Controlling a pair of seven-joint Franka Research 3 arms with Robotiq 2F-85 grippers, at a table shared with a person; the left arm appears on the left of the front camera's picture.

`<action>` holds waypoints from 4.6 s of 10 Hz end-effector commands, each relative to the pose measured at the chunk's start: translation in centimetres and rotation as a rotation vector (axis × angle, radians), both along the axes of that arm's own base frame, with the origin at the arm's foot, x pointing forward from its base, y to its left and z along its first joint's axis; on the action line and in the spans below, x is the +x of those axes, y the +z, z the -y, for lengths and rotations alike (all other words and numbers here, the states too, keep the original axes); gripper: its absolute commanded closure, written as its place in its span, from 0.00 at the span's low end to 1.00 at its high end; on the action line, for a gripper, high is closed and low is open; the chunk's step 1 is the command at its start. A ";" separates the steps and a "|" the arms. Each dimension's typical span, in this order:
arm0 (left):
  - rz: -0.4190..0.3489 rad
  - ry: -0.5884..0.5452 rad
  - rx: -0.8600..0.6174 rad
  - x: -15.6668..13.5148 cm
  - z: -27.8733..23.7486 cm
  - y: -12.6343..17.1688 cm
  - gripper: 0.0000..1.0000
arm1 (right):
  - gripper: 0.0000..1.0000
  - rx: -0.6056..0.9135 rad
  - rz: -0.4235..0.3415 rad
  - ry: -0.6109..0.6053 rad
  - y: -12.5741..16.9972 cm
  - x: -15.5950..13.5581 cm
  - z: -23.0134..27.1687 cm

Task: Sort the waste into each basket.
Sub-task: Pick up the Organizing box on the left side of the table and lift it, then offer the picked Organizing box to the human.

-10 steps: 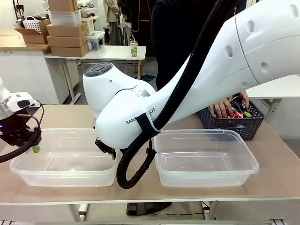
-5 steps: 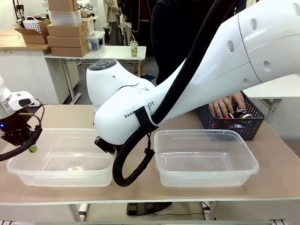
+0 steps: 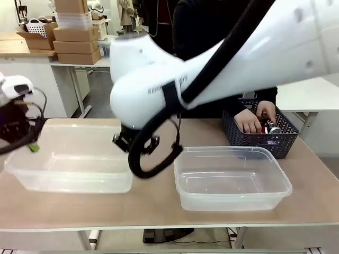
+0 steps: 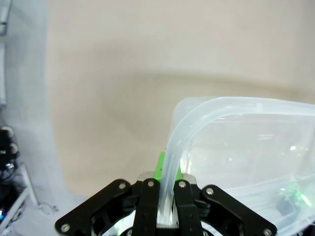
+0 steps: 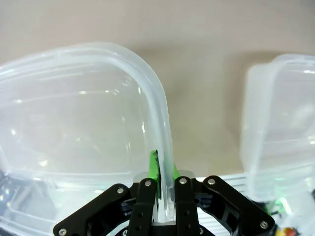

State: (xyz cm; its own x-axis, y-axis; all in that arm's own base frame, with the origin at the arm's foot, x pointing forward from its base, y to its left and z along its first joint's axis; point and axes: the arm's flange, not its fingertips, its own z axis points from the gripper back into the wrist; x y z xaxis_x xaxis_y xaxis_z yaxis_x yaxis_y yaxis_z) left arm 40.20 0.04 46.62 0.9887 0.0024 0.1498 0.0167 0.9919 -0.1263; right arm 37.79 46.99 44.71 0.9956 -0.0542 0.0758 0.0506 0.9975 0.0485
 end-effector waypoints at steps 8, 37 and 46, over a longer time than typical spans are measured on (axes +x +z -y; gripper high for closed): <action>0.023 -0.006 0.005 -0.2 1.7 3.2 0.96 | 0.95 -0.006 -0.041 0.066 3.9 1.1 2.6; -0.001 0.197 0.017 1.1 24.4 3.8 0.96 | 0.95 0.012 -0.243 -0.258 3.5 1.6 22.8; -0.001 0.197 0.017 1.1 24.4 3.8 0.96 | 0.95 0.012 -0.243 -0.258 3.5 1.6 22.8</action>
State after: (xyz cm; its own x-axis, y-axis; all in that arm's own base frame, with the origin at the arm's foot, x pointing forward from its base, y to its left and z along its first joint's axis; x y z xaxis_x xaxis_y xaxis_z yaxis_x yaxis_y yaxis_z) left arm 41.10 -24.57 49.72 0.9762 0.1636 0.1421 -0.1511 0.9840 -0.0949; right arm 39.44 24.46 48.34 0.9435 -0.2944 -0.1521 0.3007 0.9535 0.0193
